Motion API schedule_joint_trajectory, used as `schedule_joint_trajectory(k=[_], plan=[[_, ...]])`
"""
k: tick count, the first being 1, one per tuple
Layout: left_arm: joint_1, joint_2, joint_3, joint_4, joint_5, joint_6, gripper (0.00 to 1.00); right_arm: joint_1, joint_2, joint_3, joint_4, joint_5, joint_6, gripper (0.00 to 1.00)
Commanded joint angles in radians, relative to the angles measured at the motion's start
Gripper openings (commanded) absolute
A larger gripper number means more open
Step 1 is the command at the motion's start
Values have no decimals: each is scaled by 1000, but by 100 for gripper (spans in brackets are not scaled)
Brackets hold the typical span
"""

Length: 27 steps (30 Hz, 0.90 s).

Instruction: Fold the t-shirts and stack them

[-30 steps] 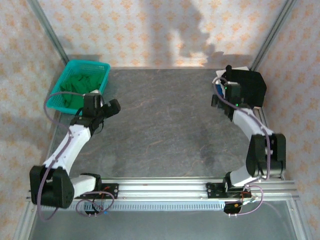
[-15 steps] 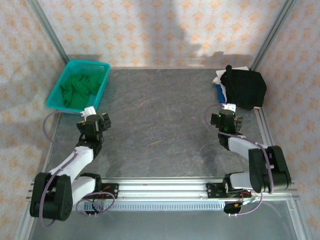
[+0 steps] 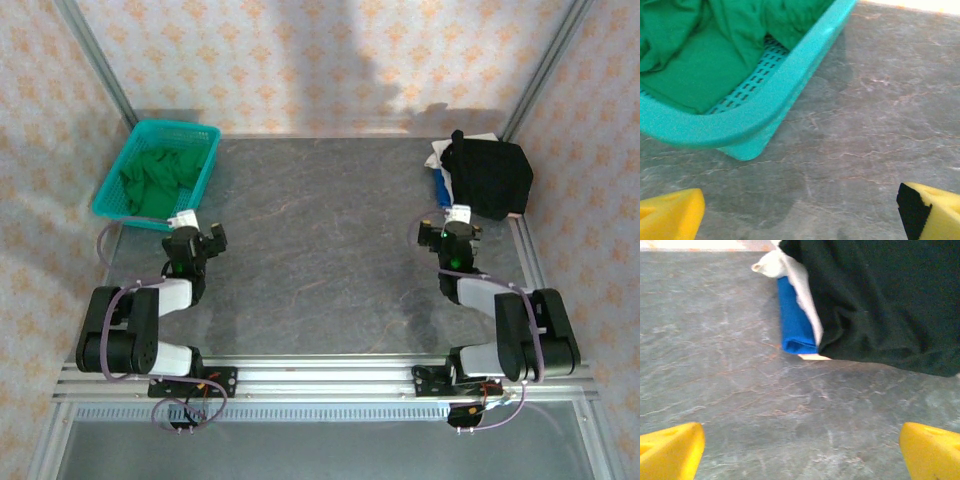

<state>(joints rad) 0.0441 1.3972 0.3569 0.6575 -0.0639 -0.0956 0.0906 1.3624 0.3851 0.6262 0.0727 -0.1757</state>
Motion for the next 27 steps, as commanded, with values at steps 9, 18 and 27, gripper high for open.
schedule_joint_trajectory(k=[9, 18, 27], plan=[[-64, 95, 69, 77, 16, 95, 100, -52, 173, 29, 180, 13, 132, 99], [-72, 98, 68, 86, 3, 100, 100, -51, 164, 27, 175, 13, 132, 99], [-74, 98, 68, 84, 3, 103, 100, -52, 164, 26, 175, 13, 132, 99]])
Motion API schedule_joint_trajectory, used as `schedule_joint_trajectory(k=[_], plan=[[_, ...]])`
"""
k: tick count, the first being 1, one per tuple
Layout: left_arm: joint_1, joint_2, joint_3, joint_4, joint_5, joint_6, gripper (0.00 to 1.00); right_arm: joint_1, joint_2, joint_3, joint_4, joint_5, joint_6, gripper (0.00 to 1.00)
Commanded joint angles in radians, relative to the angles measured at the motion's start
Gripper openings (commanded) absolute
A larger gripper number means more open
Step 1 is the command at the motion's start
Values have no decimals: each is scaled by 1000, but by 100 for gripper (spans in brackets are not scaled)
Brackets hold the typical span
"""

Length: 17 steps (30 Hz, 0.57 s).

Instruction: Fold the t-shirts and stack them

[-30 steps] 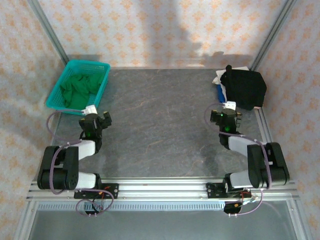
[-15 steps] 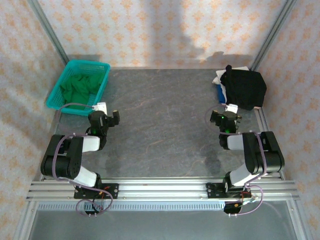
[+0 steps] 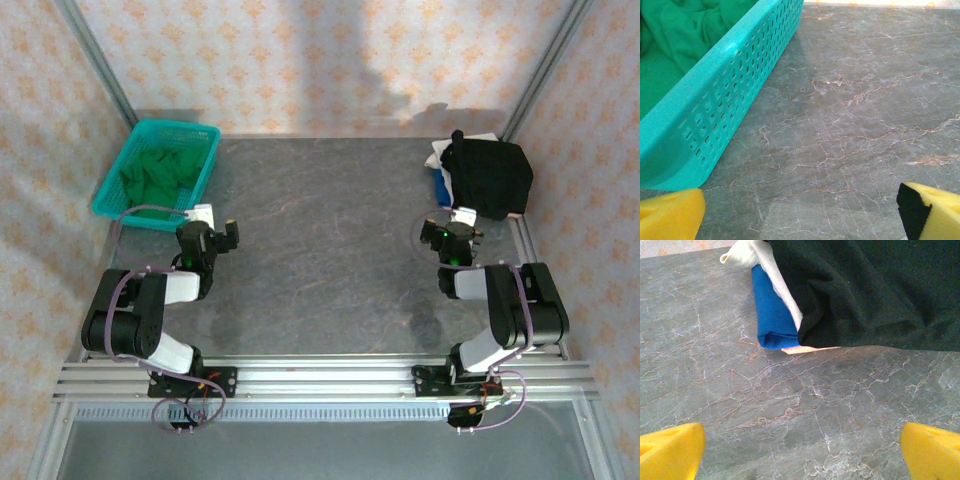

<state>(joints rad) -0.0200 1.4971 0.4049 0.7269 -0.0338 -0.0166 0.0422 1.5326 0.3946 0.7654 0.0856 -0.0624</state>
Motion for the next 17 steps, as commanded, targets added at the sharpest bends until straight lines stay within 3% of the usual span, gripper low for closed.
schedule_joint_trajectory(k=[1, 17], plan=[[-9, -3, 20, 15, -27, 23, 100, -4, -6, 18, 35, 0, 19, 99], [-11, -1, 22, 13, -28, 25, 100, -4, -6, 17, 36, -1, 18, 99]])
